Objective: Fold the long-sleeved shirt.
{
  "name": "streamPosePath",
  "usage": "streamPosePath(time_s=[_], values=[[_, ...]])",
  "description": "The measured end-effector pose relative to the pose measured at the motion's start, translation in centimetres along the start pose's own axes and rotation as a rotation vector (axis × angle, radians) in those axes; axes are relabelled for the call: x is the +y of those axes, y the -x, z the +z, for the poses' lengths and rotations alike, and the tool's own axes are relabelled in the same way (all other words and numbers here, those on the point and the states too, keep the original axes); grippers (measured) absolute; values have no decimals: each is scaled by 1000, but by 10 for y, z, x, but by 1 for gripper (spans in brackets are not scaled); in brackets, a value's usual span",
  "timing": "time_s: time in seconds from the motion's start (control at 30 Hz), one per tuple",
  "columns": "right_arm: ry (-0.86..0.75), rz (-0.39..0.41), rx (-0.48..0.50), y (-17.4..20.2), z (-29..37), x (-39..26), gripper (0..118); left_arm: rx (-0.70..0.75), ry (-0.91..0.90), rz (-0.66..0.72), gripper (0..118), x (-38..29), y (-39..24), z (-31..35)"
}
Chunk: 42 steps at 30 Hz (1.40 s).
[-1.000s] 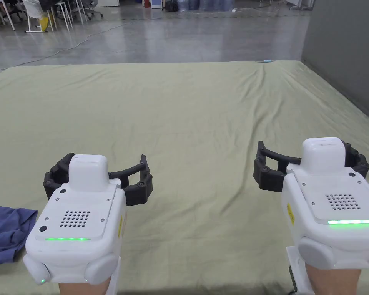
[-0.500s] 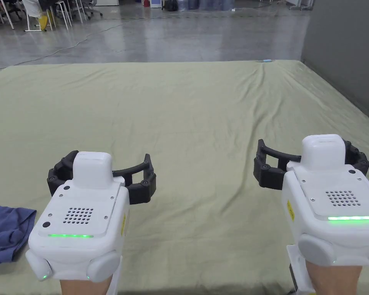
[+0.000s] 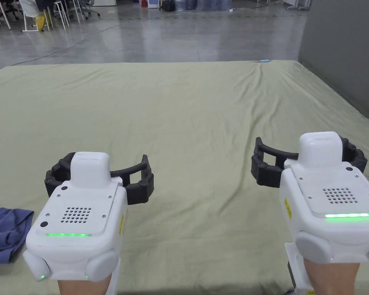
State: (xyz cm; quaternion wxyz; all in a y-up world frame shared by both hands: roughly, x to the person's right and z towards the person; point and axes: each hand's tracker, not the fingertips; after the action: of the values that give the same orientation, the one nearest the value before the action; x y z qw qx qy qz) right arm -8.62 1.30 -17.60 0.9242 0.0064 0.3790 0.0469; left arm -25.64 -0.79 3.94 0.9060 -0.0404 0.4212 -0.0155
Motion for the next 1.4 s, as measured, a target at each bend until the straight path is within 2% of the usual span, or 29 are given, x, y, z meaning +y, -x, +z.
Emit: streamPosePath(time_s=[0.47,1.4], values=[[0,-17,-4,-2,0,1,115,-12,-7,-6,117,2,0,3],[11,0,-2,-1,-1,-3,115,-11,-2,-5,117,2,-1,5]])
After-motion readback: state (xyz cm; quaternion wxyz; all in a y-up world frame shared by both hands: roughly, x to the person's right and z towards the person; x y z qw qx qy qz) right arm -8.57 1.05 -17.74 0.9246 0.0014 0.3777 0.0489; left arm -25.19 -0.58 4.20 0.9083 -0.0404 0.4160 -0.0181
